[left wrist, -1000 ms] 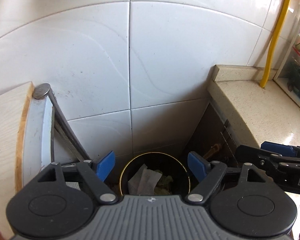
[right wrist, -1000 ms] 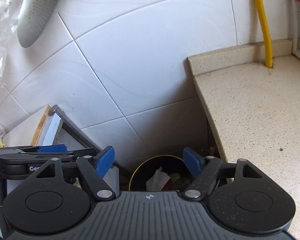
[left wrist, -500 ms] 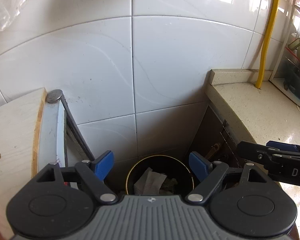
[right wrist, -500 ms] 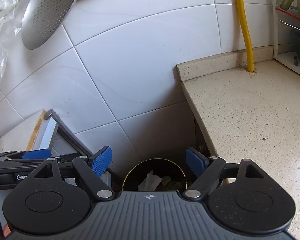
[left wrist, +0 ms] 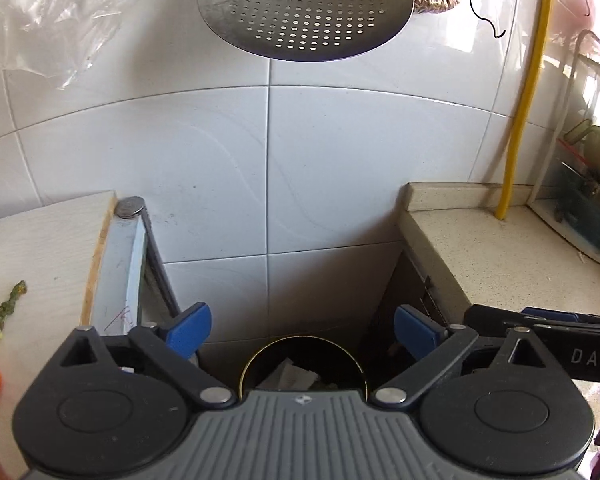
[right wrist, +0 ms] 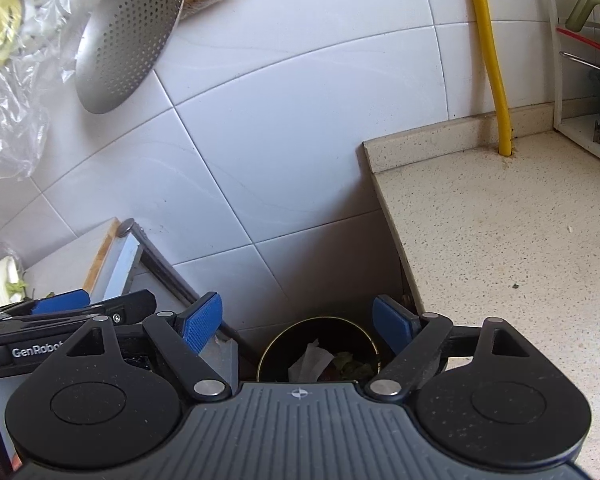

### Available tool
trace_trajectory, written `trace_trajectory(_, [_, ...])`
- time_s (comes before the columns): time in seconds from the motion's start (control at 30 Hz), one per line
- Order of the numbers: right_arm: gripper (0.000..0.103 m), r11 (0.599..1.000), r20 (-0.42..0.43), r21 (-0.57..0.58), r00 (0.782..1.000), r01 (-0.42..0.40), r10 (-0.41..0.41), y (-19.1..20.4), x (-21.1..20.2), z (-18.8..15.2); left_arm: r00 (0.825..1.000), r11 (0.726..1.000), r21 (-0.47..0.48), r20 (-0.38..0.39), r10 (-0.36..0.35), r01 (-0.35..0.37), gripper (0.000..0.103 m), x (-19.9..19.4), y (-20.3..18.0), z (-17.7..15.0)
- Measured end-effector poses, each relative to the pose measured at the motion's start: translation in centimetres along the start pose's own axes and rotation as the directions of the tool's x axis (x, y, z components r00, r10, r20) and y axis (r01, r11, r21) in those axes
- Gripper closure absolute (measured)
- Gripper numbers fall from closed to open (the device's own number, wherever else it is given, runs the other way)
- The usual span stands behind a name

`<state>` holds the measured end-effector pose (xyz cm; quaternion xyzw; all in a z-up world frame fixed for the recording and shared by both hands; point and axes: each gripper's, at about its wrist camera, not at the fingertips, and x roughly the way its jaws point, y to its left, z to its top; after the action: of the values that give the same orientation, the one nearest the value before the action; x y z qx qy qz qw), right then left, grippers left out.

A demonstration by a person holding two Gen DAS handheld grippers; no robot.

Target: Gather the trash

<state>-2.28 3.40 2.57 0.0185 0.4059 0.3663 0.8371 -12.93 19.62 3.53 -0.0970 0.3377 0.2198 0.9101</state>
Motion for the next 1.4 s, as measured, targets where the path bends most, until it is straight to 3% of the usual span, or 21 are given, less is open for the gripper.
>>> trace_trajectory(0.3, [0.014, 0.999, -0.017, -0.006, 0.999, -0.038, 0.038, -0.9, -1.1, -0.8, 0.996, 0.997, 0.013, -0.052, 0.073, -0.072, 0.007, -0.5, -1.9, -1.1])
trace_trajectory(0.53, [0.013, 0.998, -0.038, -0.009, 0.998, -0.056, 0.055, -1.2, -1.5, -1.5, 0.987, 0.996, -0.089, -0.158, -0.012, -0.002, 0.008, -0.2, -1.5, -2.3])
trace_trajectory(0.7, [0.013, 0.998, -0.070, -0.011, 0.996, -0.055, 0.054, -1.2, -1.2, -2.3, 0.979, 0.996, -0.090, -0.206, 0.010, -0.029, 0.008, 0.3, -2.1, -3.5])
trace_trajectory(0.93, [0.013, 1.000, -0.102, -0.028, 0.995, 0.008, -0.011, -1.6, -0.5, -3.3, 0.972, 0.993, -0.059, -0.218, 0.082, -0.097, 0.008, 0.6, -2.8, -4.8])
trace_trajectory(1.17, [0.012, 0.998, -0.115, -0.031, 0.992, 0.046, -0.049, -1.9, -0.1, -3.8, 0.973, 0.990, -0.067, -0.204, 0.104, -0.120, 0.008, 0.7, -2.7, -5.0])
trace_trajectory(1.4, [0.011, 0.996, -0.158, -0.048, 0.984, 0.075, -0.082, -1.8, 0.8, -4.6, 0.955, 0.988, -0.061, -0.271, 0.119, -0.140, 0.010, 1.8, -2.7, -6.0])
